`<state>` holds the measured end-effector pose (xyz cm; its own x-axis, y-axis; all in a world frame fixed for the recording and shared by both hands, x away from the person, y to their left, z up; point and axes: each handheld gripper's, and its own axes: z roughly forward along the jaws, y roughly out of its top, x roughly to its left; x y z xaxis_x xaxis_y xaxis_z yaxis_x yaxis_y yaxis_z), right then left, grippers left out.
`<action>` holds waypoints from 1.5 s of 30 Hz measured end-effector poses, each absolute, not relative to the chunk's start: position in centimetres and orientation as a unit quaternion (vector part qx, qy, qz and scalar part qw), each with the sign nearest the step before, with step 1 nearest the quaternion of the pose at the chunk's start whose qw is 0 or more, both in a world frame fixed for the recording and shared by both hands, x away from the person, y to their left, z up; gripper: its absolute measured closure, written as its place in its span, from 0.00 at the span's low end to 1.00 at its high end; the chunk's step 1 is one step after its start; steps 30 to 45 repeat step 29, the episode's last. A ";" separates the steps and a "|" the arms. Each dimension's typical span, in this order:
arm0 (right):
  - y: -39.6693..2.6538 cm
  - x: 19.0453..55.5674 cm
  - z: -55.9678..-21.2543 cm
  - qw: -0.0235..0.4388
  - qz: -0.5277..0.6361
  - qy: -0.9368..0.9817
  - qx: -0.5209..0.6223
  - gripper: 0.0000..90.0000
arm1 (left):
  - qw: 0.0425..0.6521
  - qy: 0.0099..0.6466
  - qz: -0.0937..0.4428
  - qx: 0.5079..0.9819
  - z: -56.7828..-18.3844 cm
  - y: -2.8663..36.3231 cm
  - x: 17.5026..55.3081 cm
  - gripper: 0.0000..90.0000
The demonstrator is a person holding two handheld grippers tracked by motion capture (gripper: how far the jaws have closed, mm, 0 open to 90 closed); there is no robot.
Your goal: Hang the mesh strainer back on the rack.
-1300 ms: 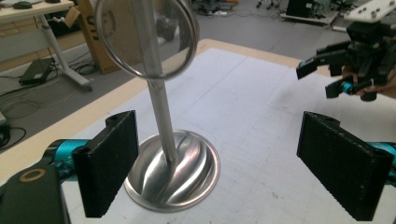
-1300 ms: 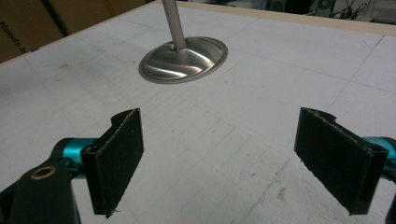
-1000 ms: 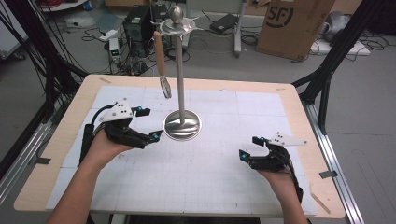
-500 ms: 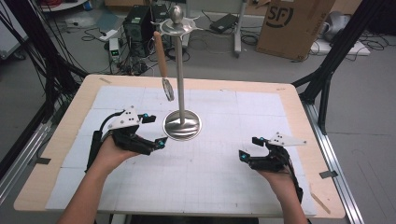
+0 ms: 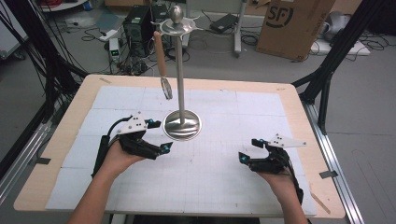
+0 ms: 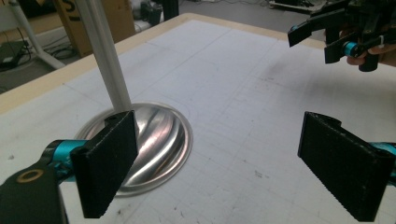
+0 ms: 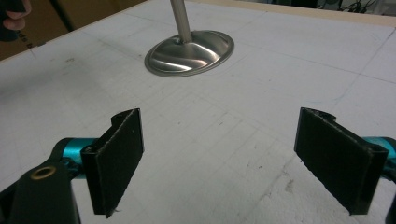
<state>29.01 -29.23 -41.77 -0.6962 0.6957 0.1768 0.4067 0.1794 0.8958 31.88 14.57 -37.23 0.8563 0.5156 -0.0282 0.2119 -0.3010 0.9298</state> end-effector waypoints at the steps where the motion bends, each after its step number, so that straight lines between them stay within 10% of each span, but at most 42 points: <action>1: -29.2 29.0 -41.8 0.138 0.527 0.756 0.363 0.16 | 0.545 0.229 0.139 0.795 -37.3 14.6 31.9 0.14; 45: -29.1 29.1 -41.8 0.138 0.524 0.759 0.361 0.16 | 0.551 0.251 0.134 0.785 -38.5 15.1 31.9 0.14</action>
